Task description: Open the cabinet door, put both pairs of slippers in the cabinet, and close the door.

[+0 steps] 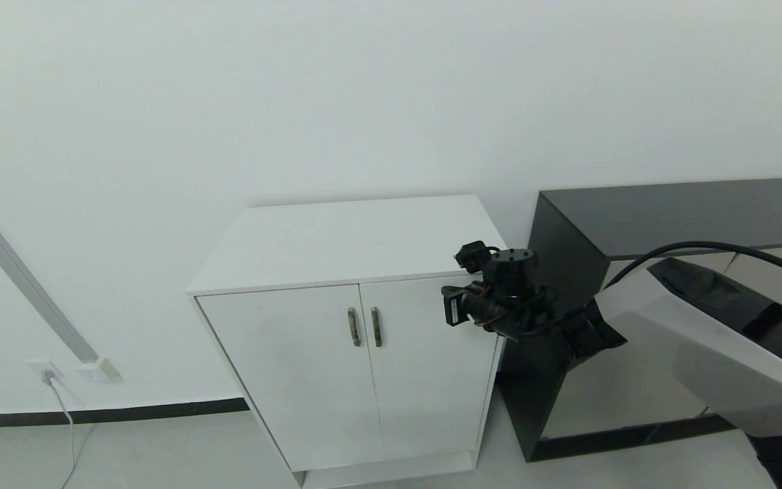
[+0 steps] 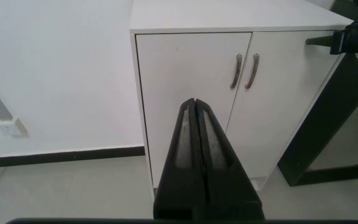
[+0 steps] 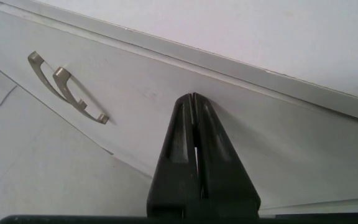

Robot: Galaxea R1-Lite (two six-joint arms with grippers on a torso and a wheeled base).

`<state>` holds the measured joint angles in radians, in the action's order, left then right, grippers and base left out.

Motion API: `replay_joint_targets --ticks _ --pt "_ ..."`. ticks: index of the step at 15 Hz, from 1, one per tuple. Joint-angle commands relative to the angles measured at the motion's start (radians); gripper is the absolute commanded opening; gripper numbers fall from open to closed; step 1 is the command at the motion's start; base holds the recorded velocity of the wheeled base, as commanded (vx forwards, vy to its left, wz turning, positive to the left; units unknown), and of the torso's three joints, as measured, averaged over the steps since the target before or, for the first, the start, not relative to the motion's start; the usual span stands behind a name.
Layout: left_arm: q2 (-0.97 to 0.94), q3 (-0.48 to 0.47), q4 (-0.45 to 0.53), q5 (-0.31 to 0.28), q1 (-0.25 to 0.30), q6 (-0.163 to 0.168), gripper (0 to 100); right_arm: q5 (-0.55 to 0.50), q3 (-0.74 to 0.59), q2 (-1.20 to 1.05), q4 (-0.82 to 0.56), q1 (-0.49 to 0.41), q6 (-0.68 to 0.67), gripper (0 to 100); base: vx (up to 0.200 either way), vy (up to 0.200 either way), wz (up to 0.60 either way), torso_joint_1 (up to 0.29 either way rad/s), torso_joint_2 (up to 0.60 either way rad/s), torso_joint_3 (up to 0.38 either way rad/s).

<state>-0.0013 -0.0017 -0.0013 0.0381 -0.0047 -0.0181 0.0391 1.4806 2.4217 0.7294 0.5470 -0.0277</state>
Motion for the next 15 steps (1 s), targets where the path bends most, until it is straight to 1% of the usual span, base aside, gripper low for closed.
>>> replay_joint_targets --ticks 1,6,8,11,12,13,14,15 --pt "0.001 0.000 0.000 0.000 0.000 0.000 0 0.001 0.004 0.002 0.001 -0.001 0.000 0 0.000 0.000 0.00 0.000 0.00 0.000" --pt "0.001 0.000 0.000 0.000 0.000 0.000 0 -0.001 0.027 0.022 0.001 -0.001 -0.001 0 0.000 0.000 0.00 0.000 0.00 0.000" --pt "0.001 0.000 0.000 0.000 0.000 0.000 0 -0.021 0.035 0.036 0.002 -0.001 0.000 0 0.000 0.000 0.00 0.000 0.00 0.000" --pt "0.001 0.000 0.000 0.000 0.000 0.000 0 -0.021 0.024 0.016 0.005 0.001 -0.001 0 0.000 0.000 0.00 0.000 0.00 0.000" --pt "0.001 0.000 0.000 0.000 0.000 0.000 0 -0.021 0.009 0.002 0.005 0.002 -0.001 0 0.000 0.000 0.00 0.000 0.00 0.000" --pt "0.001 0.000 0.000 0.000 0.000 0.000 0 -0.021 -0.057 -0.050 0.010 0.013 -0.005 0 0.000 0.000 0.00 0.000 0.00 0.000" --pt "0.001 0.000 0.000 0.000 0.000 0.000 0 -0.021 -0.086 -0.070 0.016 0.021 -0.005 0 0.000 0.000 0.00 0.000 0.00 0.000" --pt "0.001 0.000 0.000 0.000 0.000 0.000 0 -0.022 -0.184 -0.136 0.065 0.042 -0.003 0 0.000 0.000 0.00 0.000 0.00 0.000"
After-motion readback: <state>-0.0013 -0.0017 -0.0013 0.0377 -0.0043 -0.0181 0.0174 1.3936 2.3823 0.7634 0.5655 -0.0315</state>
